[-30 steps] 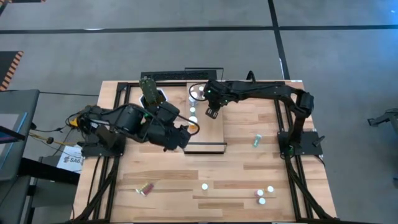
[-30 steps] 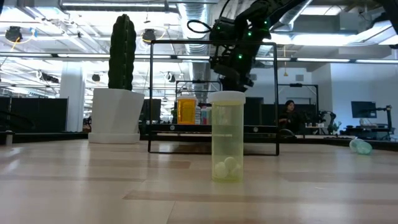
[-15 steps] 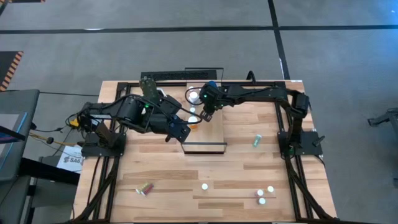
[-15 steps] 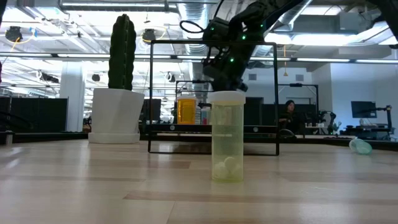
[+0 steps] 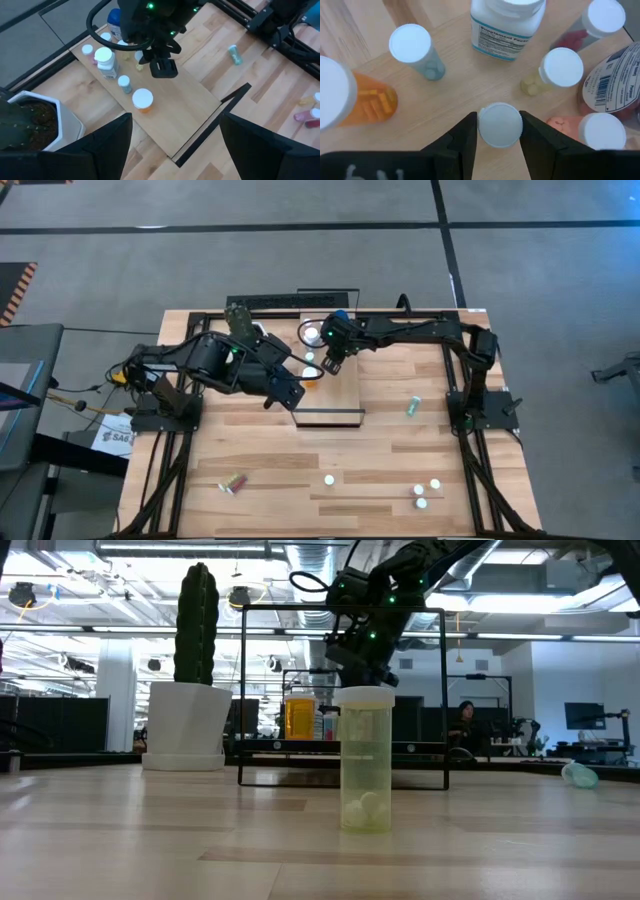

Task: Pick and place medicine bottles onto shelf by color
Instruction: Put the yellow pill bottle onto the shelf, then put the yellow pill bottle on the shelf

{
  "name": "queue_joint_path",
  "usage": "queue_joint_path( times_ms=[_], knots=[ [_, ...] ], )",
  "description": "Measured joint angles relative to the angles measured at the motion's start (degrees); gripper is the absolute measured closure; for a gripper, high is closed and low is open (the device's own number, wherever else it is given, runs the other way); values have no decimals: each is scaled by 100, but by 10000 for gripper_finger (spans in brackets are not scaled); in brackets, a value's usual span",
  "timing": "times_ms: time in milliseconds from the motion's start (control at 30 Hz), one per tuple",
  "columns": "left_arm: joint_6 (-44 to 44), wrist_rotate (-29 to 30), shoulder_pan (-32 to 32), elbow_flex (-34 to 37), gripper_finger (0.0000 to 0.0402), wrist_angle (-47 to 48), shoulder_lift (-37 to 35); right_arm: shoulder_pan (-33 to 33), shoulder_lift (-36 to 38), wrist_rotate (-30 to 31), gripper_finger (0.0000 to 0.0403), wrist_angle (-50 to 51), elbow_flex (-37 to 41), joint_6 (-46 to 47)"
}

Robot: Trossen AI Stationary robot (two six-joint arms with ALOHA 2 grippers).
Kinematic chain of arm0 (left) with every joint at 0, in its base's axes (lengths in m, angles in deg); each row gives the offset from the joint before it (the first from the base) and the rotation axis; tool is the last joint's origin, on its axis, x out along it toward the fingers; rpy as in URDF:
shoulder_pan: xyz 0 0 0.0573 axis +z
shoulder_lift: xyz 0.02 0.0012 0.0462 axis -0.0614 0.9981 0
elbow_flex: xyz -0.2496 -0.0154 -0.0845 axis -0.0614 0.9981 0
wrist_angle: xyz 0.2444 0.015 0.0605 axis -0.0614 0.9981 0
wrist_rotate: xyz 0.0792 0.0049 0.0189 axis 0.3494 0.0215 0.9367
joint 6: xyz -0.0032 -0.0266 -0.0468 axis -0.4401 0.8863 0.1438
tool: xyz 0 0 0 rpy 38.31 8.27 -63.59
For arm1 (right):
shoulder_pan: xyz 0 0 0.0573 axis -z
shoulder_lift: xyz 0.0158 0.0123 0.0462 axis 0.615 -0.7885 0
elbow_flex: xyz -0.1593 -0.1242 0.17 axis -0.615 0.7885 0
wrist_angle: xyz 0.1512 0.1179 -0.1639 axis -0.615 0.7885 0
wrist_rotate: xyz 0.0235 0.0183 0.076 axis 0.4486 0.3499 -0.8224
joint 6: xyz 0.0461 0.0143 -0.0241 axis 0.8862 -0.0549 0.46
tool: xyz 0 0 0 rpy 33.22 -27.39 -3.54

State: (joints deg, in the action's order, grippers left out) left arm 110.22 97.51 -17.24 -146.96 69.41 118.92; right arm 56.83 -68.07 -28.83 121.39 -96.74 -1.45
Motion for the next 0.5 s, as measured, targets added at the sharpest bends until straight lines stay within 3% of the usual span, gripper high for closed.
queue_joint_path(
  times_ms=[500],
  knots=[
    [-43, -57, 0, 0, 116, 0, -26, 2, 97, 12, 174, 301, -285, -83]
  ],
)
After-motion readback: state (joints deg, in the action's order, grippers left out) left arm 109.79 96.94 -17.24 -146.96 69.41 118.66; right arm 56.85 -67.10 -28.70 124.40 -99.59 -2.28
